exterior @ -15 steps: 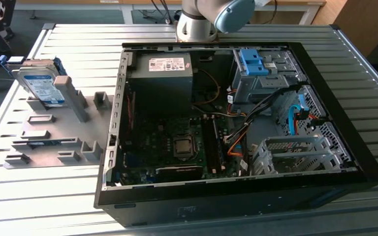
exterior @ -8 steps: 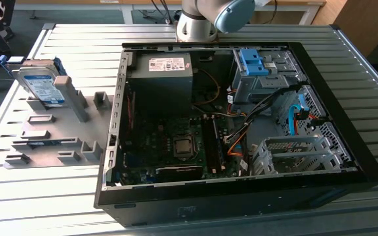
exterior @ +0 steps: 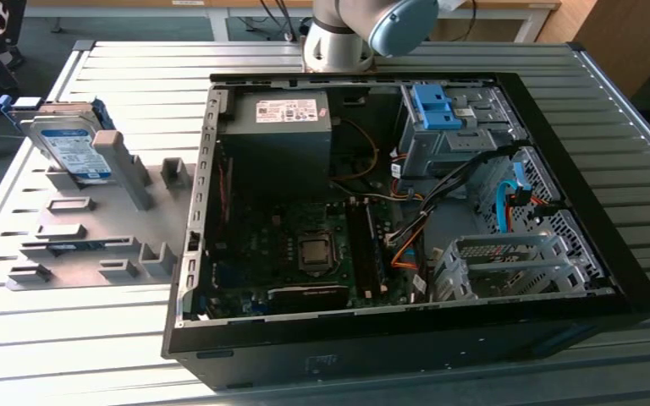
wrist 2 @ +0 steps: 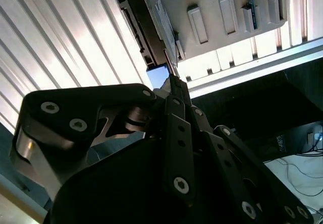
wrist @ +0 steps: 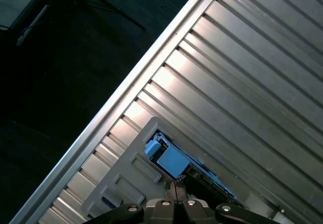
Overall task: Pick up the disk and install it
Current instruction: 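Pick up the disk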
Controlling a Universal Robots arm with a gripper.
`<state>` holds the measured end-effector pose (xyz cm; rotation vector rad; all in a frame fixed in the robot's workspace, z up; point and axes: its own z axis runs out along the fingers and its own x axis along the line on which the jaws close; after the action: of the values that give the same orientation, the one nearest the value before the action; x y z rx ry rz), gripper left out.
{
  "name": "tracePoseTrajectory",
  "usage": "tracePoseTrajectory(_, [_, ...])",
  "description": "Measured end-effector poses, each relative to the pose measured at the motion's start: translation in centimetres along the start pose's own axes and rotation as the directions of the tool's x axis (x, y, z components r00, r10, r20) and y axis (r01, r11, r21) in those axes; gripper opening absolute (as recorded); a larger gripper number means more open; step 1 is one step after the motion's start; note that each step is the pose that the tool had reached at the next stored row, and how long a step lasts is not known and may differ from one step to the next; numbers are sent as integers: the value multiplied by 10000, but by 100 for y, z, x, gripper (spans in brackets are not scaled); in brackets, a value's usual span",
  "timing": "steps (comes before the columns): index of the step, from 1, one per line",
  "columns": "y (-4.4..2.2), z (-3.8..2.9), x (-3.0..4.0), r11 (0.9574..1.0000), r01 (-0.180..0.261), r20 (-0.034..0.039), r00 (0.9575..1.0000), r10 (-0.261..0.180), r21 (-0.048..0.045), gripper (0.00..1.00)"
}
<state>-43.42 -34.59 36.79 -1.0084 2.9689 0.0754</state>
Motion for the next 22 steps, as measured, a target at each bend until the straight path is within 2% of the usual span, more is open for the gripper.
tracePoseTrajectory(3, [0,0,0,9998,181,-8,9998,-181,-4,11])
tracePoseTrajectory(6, [0,1,0,9984,557,-24,9984,-557,-12,11])
tracePoseTrajectory(8, [0,3,0,9958,915,-39,9958,-915,-20,11])
tracePoseTrajectory(11, [0,6,0,9894,1454,-62,9893,-1454,-35,11])
tracePoseTrajectory(14, [0,10,0,9799,1996,-84,9798,-1997,-50,11])
tracePoseTrajectory(17, [-1,14,0,9677,2522,-104,9676,-2522,-66,11])
tracePoseTrajectory(19, [-1,18,0,9580,2868,-117,9579,-2869,-77,11])
tracePoseTrajectory(22, [-1,24,0,9407,3390,-137,9406,-3391,-96,11])
